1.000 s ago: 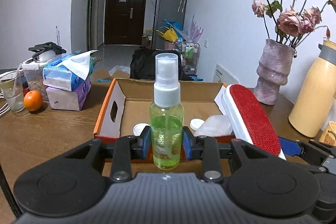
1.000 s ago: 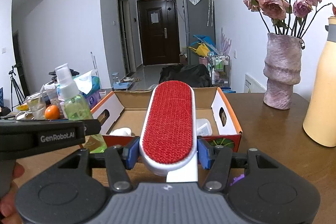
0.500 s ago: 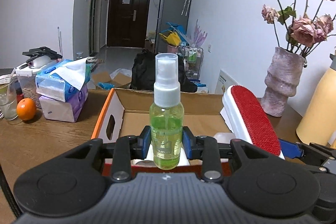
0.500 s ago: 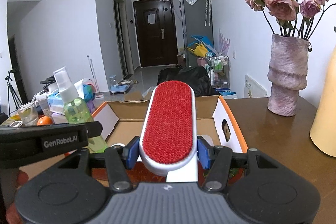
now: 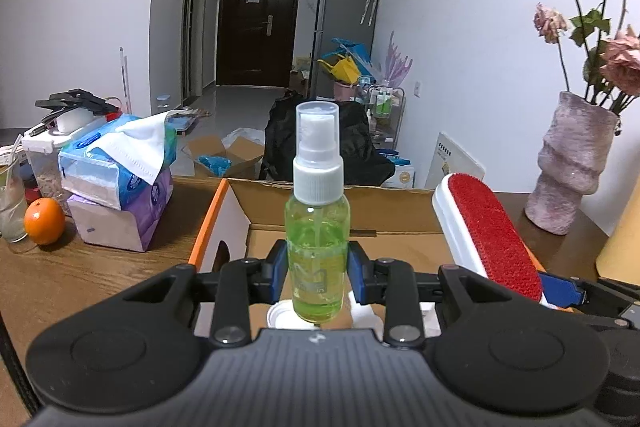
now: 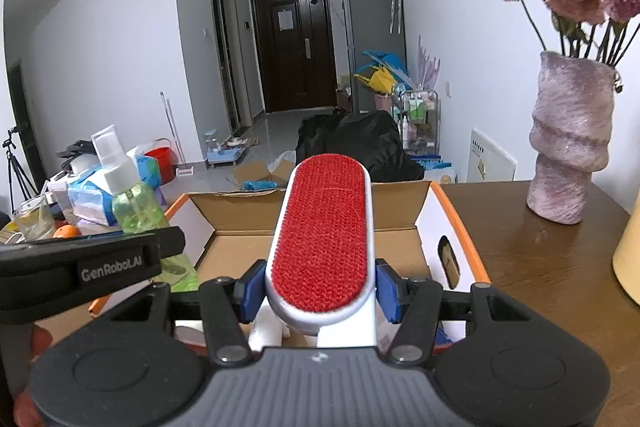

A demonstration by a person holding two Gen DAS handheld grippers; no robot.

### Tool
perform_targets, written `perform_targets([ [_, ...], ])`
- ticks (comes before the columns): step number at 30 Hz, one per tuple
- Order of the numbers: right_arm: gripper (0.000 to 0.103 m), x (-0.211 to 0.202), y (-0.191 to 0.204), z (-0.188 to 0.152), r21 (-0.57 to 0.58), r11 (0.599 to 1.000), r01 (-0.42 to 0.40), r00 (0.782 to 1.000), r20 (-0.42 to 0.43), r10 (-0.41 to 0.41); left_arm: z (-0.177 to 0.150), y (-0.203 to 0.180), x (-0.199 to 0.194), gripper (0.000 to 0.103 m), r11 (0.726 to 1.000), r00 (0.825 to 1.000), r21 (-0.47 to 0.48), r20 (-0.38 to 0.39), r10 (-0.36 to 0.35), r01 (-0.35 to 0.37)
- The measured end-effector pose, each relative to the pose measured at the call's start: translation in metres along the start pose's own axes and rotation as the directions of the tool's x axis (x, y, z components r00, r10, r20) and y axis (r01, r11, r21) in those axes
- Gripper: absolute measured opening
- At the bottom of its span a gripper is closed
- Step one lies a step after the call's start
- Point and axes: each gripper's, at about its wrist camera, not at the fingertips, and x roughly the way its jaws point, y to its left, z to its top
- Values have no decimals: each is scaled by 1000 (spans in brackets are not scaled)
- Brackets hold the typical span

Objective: Organize rigid objects
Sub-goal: 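Lift the spray bottle and lint brush and carry both over the cardboard box, then open both tools to drop the spray bottle and lint brush into the box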

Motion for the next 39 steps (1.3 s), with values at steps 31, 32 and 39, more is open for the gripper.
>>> perform_targets([
  [31,57,81,-15,37,97,995,21,979,-204,-1,17,2,53,55,997,1000,72,-31,8,-6],
  [32,59,78,-16,39,99,995,22,981,-193,-2,18,3,50,61,998,1000,69,-21,14,-12],
  [39,87,51,-19,45,71,996,50,993,-114,-41,21,11,38,103,996,997,31,18,80,-80],
])
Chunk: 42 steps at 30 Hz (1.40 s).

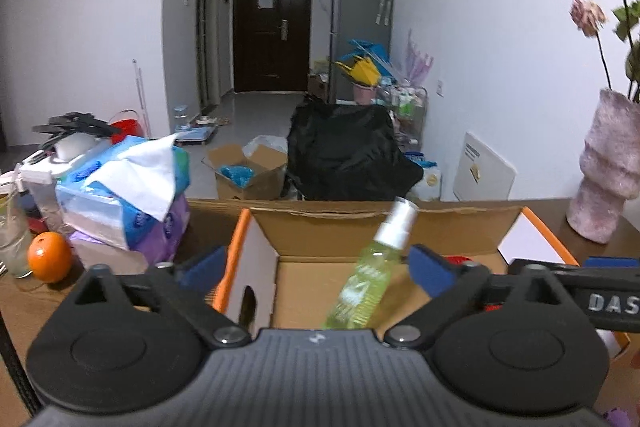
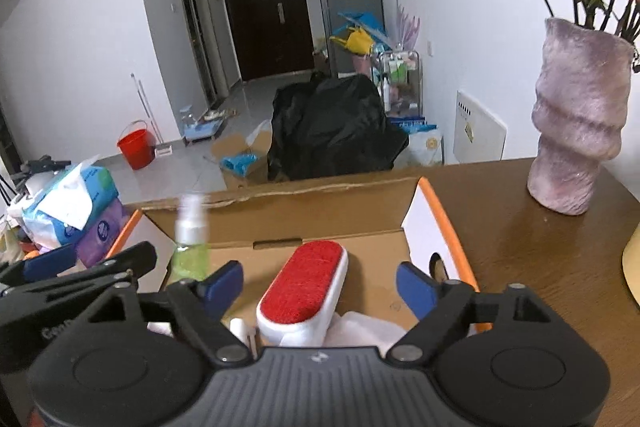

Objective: Organize rigid objects
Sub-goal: 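Open both tools to drop the spray bottle and lint brush into the box, then withdraw both tools from the box toward the purple cap and plug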

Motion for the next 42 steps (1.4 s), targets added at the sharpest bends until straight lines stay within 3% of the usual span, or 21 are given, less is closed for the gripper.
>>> perform_targets([
  [13,98,-14,-1,-4,-31,999,9,999,44,-7,1,0,-13,103,1000,1000,3,10,0,0],
  [25,99,-45,-6,-18,-38,999,11,996,91,-7,-9,0,-35,103,1000,1000,3,19,2,-2],
  [42,100,-111,-15,-59,-50,999,-16,988,154,24,-43,-10,-95,103,999,999,19,13,-36,36],
])
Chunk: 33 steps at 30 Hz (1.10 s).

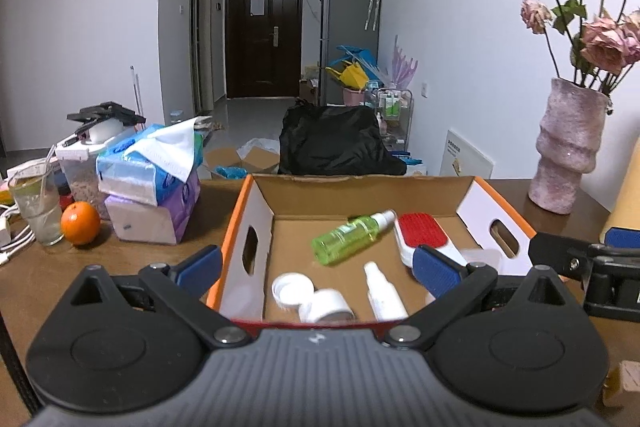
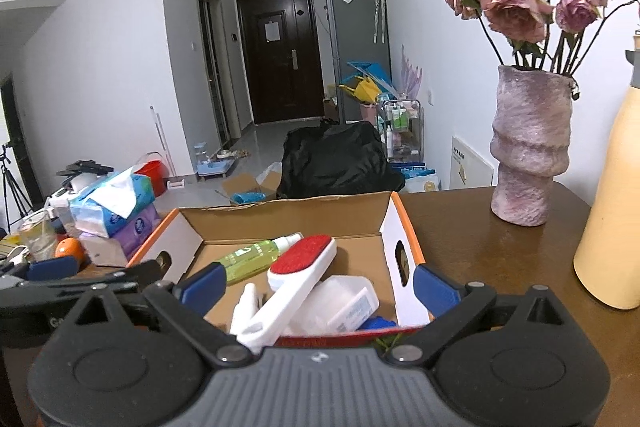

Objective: Organize rigid objects
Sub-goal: 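Withdraw both tools from the box toward the purple cap and plug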

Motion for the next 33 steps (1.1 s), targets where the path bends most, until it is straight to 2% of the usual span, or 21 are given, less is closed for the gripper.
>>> perform_targets([
  [9,100,-36,-1,-23,-12,1000,8,1000,16,-8,-18,-4,-35,103,999,999,-9,-11,-37,37],
  [15,101,-69,-7,-42,-10,1000,17,998,62,-16,-33,-11,-59,103,998,998,-8,-23,-59,59],
  [27,101,-119,-32,-88,-33,995,93,992,89,-90,-67,-34,-96,103,997,996,7,-50,-77,78],
  [33,101,-136,-47,-109,-52,991,124,988,101,-118,-81,-43,-104,103,997,996,-18,-55,-74,73],
])
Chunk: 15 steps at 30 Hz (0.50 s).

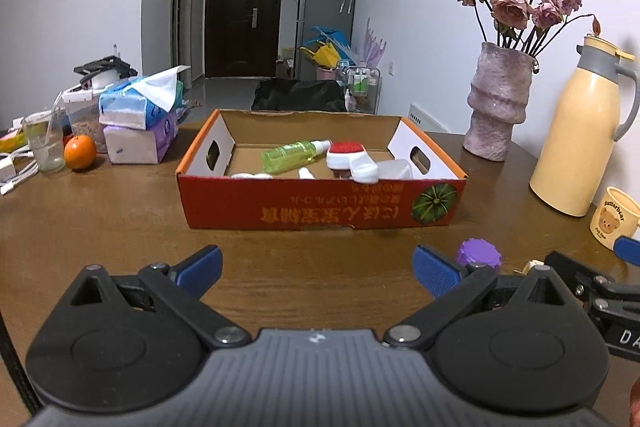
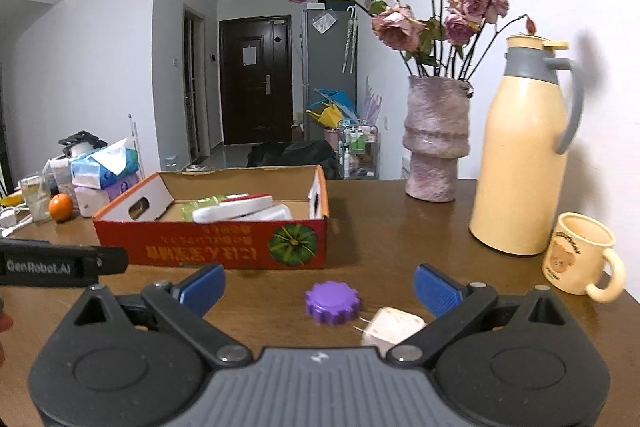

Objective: Organize rigid objects
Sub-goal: 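Withdraw both tools from the box toward the purple cap and plug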

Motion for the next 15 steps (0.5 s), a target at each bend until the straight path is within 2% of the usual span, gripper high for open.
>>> perform_targets([
  [7,101,-7,-20,-16,-2,1000,23,999,-23,-23,-15,-12,1,103,999,1000,-18,-7,31,-31],
  [15,101,1,-41,-32,-9,999,45,997,-59,-46,-25,-31,9,103,999,999,23,-28,42,-41],
])
